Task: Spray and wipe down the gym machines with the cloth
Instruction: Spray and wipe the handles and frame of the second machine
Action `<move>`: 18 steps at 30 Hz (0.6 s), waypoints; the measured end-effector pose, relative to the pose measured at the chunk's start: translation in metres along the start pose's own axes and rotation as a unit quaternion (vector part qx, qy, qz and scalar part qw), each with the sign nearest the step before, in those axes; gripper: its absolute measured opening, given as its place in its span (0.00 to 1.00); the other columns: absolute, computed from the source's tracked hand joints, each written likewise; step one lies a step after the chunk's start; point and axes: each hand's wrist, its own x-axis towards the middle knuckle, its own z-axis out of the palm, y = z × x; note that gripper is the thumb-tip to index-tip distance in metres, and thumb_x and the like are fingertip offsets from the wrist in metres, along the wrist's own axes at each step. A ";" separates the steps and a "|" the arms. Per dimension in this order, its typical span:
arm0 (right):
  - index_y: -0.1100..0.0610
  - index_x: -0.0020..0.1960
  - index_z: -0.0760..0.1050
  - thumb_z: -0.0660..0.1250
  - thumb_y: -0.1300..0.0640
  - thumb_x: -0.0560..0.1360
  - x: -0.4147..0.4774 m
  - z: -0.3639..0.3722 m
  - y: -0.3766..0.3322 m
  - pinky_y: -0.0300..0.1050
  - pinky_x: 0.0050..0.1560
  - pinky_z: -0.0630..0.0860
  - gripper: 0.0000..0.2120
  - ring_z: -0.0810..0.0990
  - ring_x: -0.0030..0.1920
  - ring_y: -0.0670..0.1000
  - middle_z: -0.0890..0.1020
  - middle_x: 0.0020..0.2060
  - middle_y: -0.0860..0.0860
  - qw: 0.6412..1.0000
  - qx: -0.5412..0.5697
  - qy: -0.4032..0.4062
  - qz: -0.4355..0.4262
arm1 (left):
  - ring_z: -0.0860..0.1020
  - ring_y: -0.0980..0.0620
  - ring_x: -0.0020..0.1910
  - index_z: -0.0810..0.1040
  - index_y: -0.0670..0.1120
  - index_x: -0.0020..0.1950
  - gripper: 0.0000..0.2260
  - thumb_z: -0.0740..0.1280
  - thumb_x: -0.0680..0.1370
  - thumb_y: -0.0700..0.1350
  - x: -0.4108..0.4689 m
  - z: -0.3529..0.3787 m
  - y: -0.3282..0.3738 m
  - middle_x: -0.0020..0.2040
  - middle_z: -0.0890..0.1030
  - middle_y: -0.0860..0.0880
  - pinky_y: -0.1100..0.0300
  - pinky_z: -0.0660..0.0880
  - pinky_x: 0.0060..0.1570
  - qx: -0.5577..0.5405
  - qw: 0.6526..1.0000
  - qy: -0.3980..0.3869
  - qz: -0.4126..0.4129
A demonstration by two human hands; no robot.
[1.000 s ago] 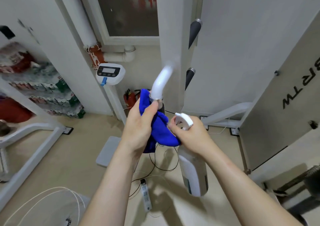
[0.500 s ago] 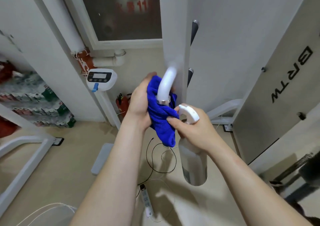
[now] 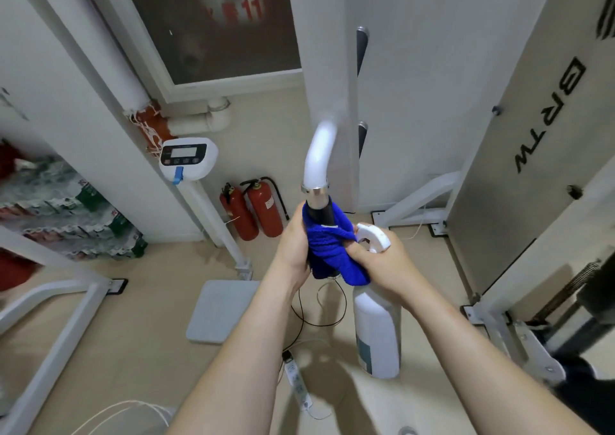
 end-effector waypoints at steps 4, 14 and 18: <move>0.62 0.36 0.70 0.67 0.60 0.76 -0.011 -0.003 0.018 0.42 0.34 0.65 0.12 0.67 0.31 0.47 0.72 0.29 0.49 0.998 -0.043 0.017 0.034 | 0.77 0.50 0.36 0.79 0.47 0.32 0.20 0.58 0.81 0.48 -0.002 -0.006 -0.022 0.30 0.81 0.49 0.56 0.73 0.43 0.046 0.991 0.113 -0.051; 0.64 0.36 0.70 0.69 0.59 0.76 -0.013 -0.001 -0.045 0.41 0.33 0.63 0.14 0.66 0.33 0.49 0.70 0.29 0.53 0.987 -0.047 0.065 -0.141 | 0.73 0.44 0.33 0.74 0.37 0.32 0.20 0.61 0.77 0.51 0.012 0.000 0.061 0.31 0.75 0.40 0.54 0.71 0.40 0.004 0.998 -0.062 0.002; 0.66 0.38 0.70 0.69 0.62 0.74 -0.013 0.006 -0.027 0.43 0.33 0.63 0.11 0.65 0.33 0.50 0.72 0.32 0.60 0.990 -0.037 0.078 -0.110 | 0.74 0.48 0.34 0.72 0.43 0.39 0.12 0.63 0.78 0.50 0.011 0.003 0.038 0.34 0.75 0.45 0.55 0.75 0.36 -0.024 0.998 0.025 -0.053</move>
